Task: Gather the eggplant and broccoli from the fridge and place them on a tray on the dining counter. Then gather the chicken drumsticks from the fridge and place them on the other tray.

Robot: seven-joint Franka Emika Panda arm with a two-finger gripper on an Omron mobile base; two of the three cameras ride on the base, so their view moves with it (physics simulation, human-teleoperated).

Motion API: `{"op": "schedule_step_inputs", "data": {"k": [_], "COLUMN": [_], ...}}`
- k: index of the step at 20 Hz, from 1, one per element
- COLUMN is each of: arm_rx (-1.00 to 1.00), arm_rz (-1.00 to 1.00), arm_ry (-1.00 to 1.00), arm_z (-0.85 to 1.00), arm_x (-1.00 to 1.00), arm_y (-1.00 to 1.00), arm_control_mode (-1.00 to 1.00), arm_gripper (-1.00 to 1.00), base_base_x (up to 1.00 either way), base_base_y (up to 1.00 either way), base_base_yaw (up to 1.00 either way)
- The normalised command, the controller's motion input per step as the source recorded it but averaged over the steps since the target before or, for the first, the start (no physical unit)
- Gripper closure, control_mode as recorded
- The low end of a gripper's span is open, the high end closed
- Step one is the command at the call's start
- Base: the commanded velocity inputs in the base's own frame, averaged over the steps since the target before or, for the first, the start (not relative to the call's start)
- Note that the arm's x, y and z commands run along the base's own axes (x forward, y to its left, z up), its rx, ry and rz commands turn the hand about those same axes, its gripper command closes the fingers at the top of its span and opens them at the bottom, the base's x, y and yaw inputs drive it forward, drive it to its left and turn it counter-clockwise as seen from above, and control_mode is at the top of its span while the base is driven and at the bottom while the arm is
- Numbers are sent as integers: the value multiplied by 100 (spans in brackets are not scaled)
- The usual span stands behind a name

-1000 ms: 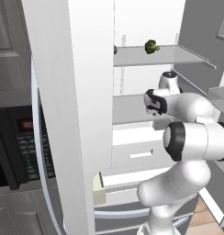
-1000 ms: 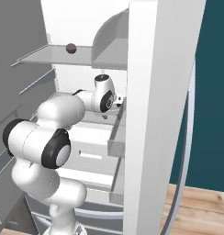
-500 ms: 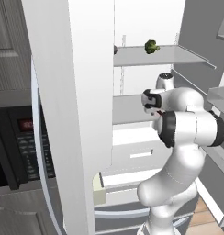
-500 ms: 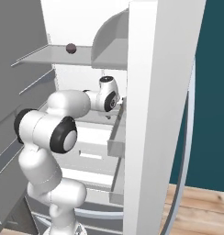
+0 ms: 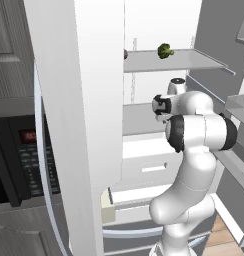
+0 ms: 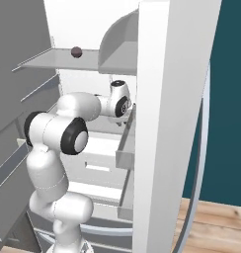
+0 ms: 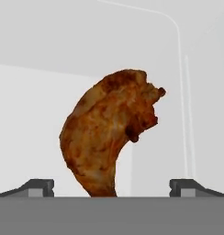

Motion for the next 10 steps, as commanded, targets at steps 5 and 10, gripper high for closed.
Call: {"op": "schedule_step_inputs", "data": {"k": [5, 10], "arm_rx": [0, -2], "arm_rz": [0, 0], "arm_ry": [1, 0], "arm_z": [-21, -51], "arm_x": [25, 3], "arm_y": [0, 2], "arm_control_mode": [-100, -100], "arm_gripper": [-100, -100], "base_base_x": [0, 0], "base_base_y": [0, 0], "base_base_yaw": [0, 0]}}
